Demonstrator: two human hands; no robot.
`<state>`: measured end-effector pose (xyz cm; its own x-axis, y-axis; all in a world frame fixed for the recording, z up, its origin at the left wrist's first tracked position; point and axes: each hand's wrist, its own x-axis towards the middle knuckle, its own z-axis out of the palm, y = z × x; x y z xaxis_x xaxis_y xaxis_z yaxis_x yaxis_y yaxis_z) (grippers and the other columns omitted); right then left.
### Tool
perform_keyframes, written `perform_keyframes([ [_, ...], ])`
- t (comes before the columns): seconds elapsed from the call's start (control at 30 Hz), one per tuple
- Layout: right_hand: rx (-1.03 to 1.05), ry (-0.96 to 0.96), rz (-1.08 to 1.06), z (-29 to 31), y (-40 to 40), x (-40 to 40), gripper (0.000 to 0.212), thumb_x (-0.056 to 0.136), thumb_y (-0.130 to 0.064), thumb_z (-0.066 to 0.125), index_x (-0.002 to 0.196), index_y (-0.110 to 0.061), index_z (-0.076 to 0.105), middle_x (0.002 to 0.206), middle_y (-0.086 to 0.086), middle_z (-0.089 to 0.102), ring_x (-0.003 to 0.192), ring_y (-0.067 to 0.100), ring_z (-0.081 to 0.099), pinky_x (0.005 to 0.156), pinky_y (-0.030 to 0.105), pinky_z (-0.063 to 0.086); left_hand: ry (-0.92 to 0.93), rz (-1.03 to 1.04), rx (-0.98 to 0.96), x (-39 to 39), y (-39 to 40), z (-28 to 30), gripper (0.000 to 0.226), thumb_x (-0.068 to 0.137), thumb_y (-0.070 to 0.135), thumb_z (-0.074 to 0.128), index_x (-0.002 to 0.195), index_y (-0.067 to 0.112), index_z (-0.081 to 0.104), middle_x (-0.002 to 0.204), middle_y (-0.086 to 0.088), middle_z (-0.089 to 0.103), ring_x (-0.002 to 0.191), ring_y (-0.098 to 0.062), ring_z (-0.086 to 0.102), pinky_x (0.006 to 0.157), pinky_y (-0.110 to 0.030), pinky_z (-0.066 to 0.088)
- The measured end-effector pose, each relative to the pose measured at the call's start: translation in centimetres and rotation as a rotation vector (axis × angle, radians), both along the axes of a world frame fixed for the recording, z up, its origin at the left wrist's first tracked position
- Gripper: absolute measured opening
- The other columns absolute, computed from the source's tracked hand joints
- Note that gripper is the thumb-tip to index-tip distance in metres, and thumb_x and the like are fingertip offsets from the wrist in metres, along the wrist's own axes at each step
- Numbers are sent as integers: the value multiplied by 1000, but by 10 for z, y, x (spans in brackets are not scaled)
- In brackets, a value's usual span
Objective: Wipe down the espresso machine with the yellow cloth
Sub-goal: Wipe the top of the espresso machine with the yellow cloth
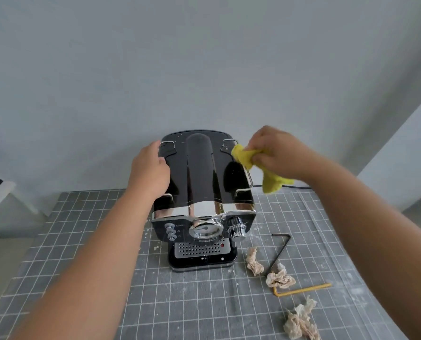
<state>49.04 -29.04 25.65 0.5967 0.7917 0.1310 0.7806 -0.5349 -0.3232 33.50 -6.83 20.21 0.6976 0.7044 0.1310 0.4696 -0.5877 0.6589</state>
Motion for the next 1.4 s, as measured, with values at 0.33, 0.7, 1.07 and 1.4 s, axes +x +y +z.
perform_keyframes([
  [0.33,709,644,-171,-95,-31,-49,35,90,6,51,89,-24,68,108,1,68,80,5,65,67,23,55,11,-2,-58,0,0,0,50,101,13,34,149,23,28,153,-3,32,139,-25,30,110,-36,26],
  [0.7,535,143,222,-123,-40,-19,54,83,-5,41,118,-41,61,134,-22,54,119,20,44,92,56,38,17,-11,-95,2,-4,3,49,101,16,33,150,23,26,154,-4,31,141,-26,29,112,-37,24],
  [1.07,115,-5,251,-99,10,41,92,72,12,33,136,-53,35,143,-38,24,92,23,48,91,46,40,39,8,-104,2,-8,5,50,102,16,35,150,23,25,155,-2,31,141,-25,29,112,-36,24],
  [1.4,93,-239,-139,-101,41,42,51,91,-11,44,133,-39,50,137,-10,53,94,28,55,80,36,39,18,-5,-142,1,-7,6,51,101,20,39,150,25,25,154,2,31,141,-21,30,111,-33,23],
])
